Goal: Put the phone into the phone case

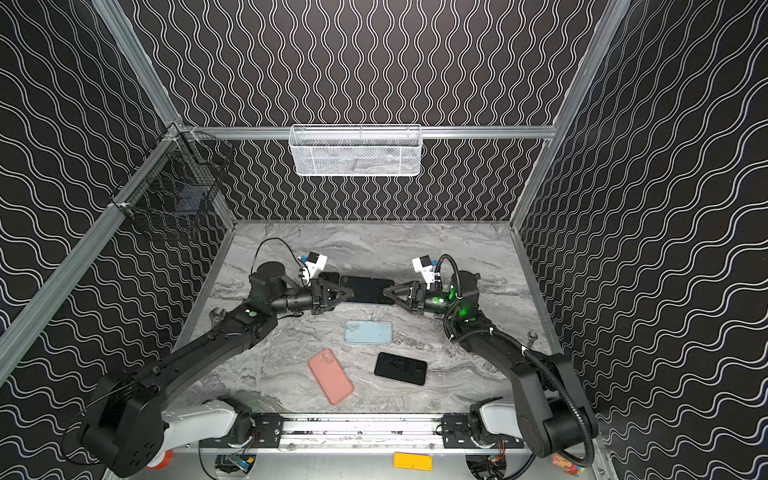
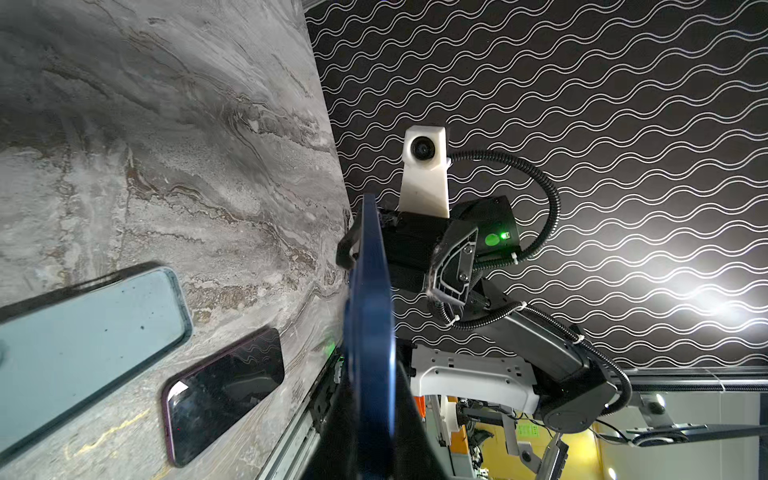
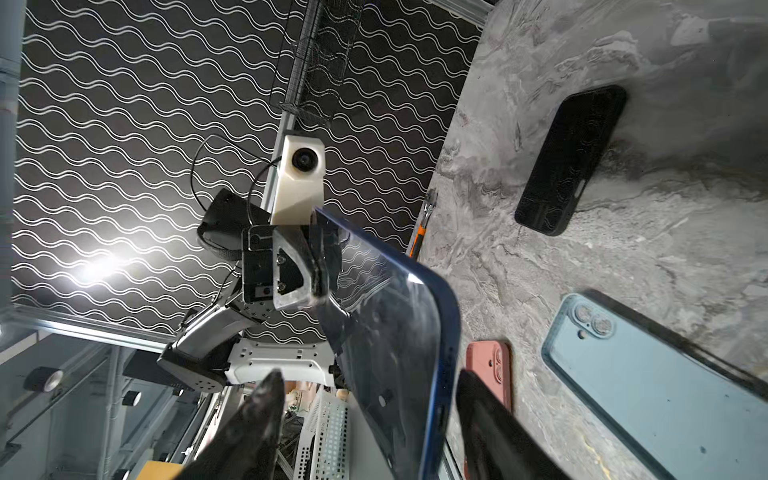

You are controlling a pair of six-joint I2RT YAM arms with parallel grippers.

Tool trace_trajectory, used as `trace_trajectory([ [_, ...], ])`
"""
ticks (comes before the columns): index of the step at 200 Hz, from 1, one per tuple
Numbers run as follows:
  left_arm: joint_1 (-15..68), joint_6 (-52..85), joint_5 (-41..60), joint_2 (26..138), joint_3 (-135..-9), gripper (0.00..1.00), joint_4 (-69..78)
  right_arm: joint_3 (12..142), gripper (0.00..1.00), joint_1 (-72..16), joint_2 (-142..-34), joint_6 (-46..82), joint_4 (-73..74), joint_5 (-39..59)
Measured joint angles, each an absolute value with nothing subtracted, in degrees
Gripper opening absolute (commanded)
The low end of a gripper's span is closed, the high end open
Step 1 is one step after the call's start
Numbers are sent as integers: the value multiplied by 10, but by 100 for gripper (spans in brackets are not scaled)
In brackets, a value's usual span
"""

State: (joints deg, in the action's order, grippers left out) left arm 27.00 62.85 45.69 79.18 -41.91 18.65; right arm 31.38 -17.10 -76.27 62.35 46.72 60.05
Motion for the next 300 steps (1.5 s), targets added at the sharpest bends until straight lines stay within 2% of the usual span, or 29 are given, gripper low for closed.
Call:
trace_trajectory([
  [37, 271, 630, 456, 793, -419, 0, 191, 295, 44, -170, -778, 682, 552, 600],
  [77, 272, 635, 459, 793, -410, 0, 220, 285, 28, -170, -777, 706, 582, 594],
  [163, 276, 673, 463, 802, -386, 0, 295, 284, 5, -169, -764, 726, 601, 588],
  [174, 276, 673, 463, 802, -386, 12, 296, 284, 3, -169, -762, 727, 603, 588],
  [194, 278, 670, 457, 803, -387, 43, 292, 284, 0, -169, -751, 720, 594, 586],
  [233, 281, 620, 412, 775, -419, 81, 171, 298, 0, -171, -702, 657, 489, 582],
  [263, 281, 550, 336, 728, -446, 98, 57, 325, 0, -170, -646, 559, 311, 540],
  [300, 281, 498, 231, 697, -457, 98, -72, 330, 0, -173, -617, 466, 130, 473],
])
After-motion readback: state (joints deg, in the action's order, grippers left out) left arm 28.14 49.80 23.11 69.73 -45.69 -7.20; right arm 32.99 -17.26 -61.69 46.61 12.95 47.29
